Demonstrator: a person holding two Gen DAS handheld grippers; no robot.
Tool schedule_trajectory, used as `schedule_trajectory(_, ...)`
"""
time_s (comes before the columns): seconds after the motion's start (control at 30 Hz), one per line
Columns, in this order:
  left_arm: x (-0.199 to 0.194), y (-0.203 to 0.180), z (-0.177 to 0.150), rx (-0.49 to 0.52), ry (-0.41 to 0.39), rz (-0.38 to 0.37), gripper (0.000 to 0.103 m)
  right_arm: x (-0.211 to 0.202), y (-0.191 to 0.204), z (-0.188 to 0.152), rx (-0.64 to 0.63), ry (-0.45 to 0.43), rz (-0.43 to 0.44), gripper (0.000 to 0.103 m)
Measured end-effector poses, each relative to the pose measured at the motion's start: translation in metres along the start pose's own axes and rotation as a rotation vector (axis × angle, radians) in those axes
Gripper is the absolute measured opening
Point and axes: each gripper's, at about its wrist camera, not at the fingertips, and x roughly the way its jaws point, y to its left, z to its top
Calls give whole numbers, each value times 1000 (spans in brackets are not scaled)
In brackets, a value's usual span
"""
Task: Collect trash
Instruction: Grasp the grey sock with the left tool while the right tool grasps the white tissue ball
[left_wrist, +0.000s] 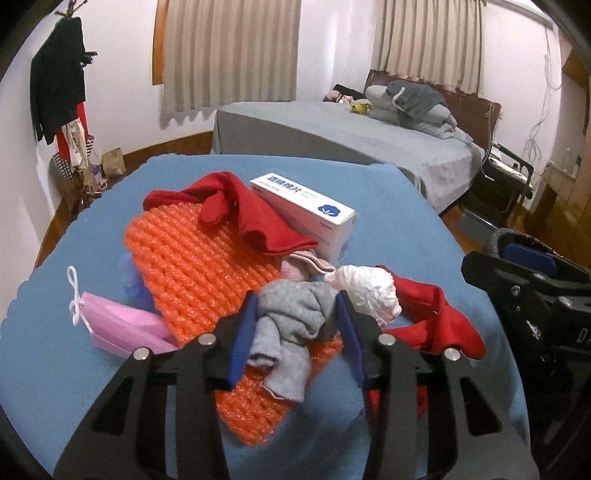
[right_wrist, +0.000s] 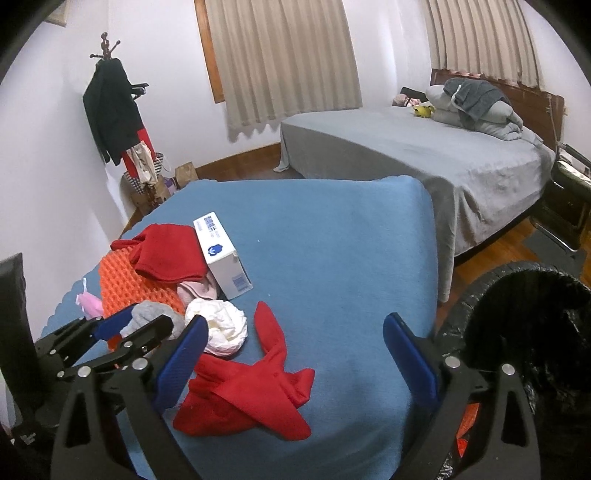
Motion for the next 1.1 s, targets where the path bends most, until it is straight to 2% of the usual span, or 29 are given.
schedule_trajectory(0.3, -31, 12, 12, -39, -95, 17, 39, 2, 13, 7, -15, -16, 37, 92)
schedule_trajectory(0.47, -37, 25, 16, -55, -110, 57, 39, 15, 31, 8, -33, -5, 79, 82)
schedule_trajectory(0.7, -35, 38, 16, -75, -103, 70, 40, 46, 54, 2, -82, 60, 122, 64)
schedule_trajectory(0.9, -38, 43, 16, -91, -110, 43, 40, 75, 56, -10, -105, 137, 97, 62)
schedule_trajectory(0.93, -38, 44, 16, -88, -112, 40, 40, 80, 55, -12, -104, 154, 94, 59)
schedule_trajectory(0.97, -38, 44, 16, -87, -112, 38, 40, 82, 54, -13, -100, 165, 96, 51)
schedule_trajectory(1.03, -38, 44, 15, -91, -111, 33, 40, 84, 52, -13, -87, 180, 126, 40)
schedule_trajectory(1.1, -38, 44, 16, -94, -113, 32, 40, 80, 49, -12, -88, 170, 138, 36)
